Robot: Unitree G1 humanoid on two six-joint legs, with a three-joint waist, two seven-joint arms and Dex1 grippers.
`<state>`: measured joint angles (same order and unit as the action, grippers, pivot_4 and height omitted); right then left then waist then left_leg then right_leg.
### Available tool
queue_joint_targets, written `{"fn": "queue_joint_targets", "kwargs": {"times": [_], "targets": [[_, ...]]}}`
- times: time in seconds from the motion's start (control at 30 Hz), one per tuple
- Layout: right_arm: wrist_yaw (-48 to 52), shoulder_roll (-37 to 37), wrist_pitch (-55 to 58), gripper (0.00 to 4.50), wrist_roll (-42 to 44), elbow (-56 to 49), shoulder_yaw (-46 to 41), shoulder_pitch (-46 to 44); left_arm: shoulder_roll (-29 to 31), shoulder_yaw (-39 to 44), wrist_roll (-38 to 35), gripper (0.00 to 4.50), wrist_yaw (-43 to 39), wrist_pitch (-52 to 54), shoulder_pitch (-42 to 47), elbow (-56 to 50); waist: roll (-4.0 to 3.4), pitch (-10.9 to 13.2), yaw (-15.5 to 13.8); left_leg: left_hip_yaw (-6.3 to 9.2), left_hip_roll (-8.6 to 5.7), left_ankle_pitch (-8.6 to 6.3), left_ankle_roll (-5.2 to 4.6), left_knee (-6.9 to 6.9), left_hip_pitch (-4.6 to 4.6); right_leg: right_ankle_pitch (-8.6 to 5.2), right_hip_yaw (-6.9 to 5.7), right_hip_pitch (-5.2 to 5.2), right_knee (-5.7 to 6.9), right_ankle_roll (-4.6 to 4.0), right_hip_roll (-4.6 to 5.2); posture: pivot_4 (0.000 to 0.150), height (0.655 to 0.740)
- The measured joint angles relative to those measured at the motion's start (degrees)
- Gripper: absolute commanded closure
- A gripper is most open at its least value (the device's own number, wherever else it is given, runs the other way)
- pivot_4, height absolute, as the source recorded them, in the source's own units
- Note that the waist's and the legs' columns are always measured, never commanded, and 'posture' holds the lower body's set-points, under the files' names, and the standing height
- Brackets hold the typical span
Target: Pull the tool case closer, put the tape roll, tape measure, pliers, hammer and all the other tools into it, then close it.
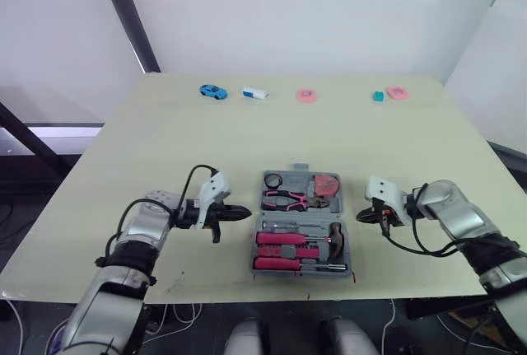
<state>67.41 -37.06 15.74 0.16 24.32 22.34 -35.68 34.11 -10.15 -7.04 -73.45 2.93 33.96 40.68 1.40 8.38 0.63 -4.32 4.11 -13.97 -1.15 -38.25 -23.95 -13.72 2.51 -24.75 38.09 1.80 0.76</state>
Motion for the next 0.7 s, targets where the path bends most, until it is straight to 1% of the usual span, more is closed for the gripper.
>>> {"fn": "queue_joint_targets", "kwargs": {"times": [0.1, 0.27, 0.47, 0.7], "targets": [[0.47, 2.37, -1.25, 4.49, -2.45, 2.66, 1.81, -2.02, -2.25, -1.48, 2.94, 4.44, 0.72, -3.46, 2.77, 5.36, 0.0, 0.0, 0.0, 0.02, 0.0, 0.0, 0.0, -0.04, 0.01, 0.0, -0.01, 0.01, 0.06, 0.0, -0.01, 0.15, 0.74], [0.7, 6.36, -2.67, 4.49, -4.97, 4.34, 2.53, -3.95, -4.25, -1.53, 4.74, 4.44, 0.56, -6.39, 4.47, 8.03, 0.0, -0.02, 0.05, 0.02, 0.0, 0.0, 0.0, -0.08, 0.06, 0.0, 0.0, 0.02, 0.2, 0.0, -0.01, 0.15, 0.74], [0.89, 7.51, -2.55, 4.49, -6.09, 4.49, 2.02, -4.14, -4.41, -0.84, 4.76, 4.44, -0.26, -5.85, 3.74, 7.35, 0.0, -0.02, 0.23, 0.02, 0.0, 0.0, 0.0, -0.09, 0.13, -0.01, 0.02, 0.01, 0.34, -0.01, -0.01, 0.15, 0.74], [1.91, 6.05, -2.39, 4.49, -6.53, 2.35, 1.56, -2.78, -5.05, -0.47, 4.62, 4.44, -0.29, -3.79, 0.55, 2.05, -0.01, -0.02, -0.02, 0.02, -0.01, 0.0, 0.0, -0.09, 0.11, -0.01, 0.02, 0.01, 0.35, -0.01, 0.02, 0.15, 0.74]]}}
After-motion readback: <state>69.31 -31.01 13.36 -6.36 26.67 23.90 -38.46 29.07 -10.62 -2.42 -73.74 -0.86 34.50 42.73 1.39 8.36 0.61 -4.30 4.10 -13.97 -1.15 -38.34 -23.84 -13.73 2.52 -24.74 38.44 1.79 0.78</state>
